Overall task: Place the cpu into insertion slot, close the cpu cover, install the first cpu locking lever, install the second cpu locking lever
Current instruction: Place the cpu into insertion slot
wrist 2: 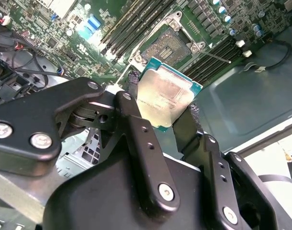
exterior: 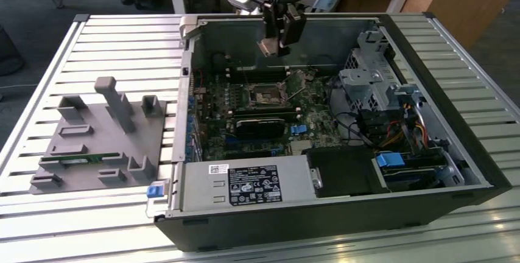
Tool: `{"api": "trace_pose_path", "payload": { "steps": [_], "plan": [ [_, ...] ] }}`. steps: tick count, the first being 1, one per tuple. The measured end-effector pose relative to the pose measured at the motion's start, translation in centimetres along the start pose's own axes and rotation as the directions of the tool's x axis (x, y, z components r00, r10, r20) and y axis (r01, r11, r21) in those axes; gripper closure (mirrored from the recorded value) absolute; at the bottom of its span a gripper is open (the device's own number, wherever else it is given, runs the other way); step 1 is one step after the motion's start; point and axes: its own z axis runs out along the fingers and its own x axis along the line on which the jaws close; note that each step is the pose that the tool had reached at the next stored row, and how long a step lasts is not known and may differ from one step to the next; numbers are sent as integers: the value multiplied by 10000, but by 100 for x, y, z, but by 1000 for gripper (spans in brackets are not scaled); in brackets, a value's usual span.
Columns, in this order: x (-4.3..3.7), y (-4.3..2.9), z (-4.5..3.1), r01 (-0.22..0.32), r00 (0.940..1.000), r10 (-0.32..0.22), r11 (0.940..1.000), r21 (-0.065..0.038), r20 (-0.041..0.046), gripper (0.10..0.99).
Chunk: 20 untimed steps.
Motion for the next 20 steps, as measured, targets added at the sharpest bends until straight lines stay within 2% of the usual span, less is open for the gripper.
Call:
{"api": "trace_pose_path", "payload": {
  "steps": [20],
  "plan": [
    [0,-1,8,-712,9974,712,9975,-15,64,545]
  ]
}}
